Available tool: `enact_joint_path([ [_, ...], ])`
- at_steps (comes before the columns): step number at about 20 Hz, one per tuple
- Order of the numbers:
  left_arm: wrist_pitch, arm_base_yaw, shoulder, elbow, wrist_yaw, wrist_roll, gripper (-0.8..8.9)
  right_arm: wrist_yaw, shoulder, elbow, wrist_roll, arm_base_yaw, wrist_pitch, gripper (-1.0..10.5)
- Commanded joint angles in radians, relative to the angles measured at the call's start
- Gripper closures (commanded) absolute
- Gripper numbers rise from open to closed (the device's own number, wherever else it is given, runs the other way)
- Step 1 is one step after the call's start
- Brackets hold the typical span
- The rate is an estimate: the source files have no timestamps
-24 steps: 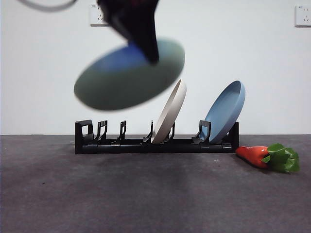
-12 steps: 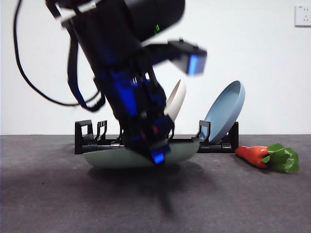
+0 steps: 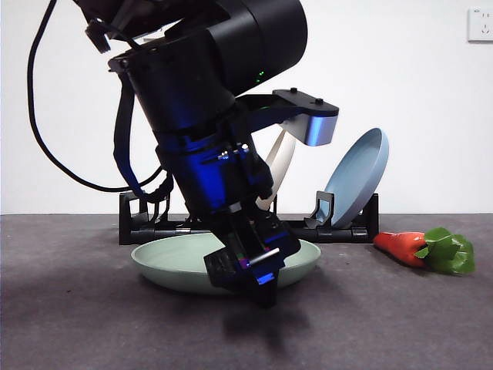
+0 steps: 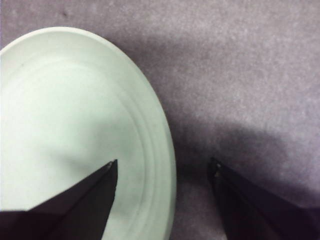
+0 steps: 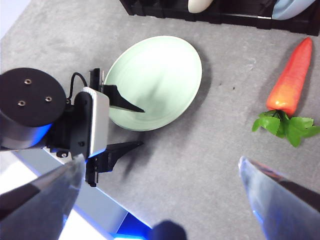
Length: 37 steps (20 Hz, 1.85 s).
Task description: Take the green plate from the plate rack,put the plate on the table,take the carrot from the table,put the carrot in the plate
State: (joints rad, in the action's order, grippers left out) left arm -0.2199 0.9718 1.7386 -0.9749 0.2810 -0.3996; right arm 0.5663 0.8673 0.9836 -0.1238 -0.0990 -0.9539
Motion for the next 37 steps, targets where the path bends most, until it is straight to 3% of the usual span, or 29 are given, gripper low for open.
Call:
enact_joint_path([
  [1, 0.004, 0.01, -0.04, 0.004, 0.001, 0.054, 4.99, -0.025, 0.019, 0.002, 0.003, -0.001, 0.025, 3.2],
  [5, -0.059, 0.026, -0.2, -0.036, -0.003, 0.199, 4.99, -0.131, 0.12, 0.002, 0.04, -0.001, 0.153, 3.2],
  [9, -0.122, 0.052, -0.415, -0.087, -0.048, 0.344, 4.99, -0.135, 0.323, 0.002, 0.06, -0.002, 0.297, 3.2],
  [12, -0.123, 0.058, -0.572, -0.092, -0.108, 0.436, 4.99, -0.235, 0.492, 0.002, 0.063, -0.011, 0.405, 3.2],
  [14, -0.141, 0.063, -0.657, -0.092, -0.112, 0.463, 4.99, -0.293, 0.587, 0.002, 0.062, -0.012, 0.468, 3.2],
  [17, -0.185, 0.064, -0.745, -0.092, -0.127, 0.49, 4.99, -0.312, 0.694, 0.002, 0.062, -0.014, 0.548, 3.2],
  [23, -0.225, 0.07, -0.792, -0.092, -0.134, 0.539, 4.99, -0.368, 0.821, 0.002, 0.062, -0.043, 0.635, 3.2],
  [28, -0.231, 0.076, -0.792, -0.092, -0.133, 0.562, 4.99, -0.394, 0.872, 0.002, 0.063, -0.06, 0.677, 5.7],
  [33, -0.232, 0.076, -0.792, -0.092, -0.132, 0.563, 4.99, -0.389, 0.878, 0.002, 0.063, -0.06, 0.68, 9.7],
  [37, -0.233, 0.076, -0.792, -0.092, -0.128, 0.562, 4.99, -0.382, 0.866, 0.002, 0.069, -0.06, 0.663, 9.6],
])
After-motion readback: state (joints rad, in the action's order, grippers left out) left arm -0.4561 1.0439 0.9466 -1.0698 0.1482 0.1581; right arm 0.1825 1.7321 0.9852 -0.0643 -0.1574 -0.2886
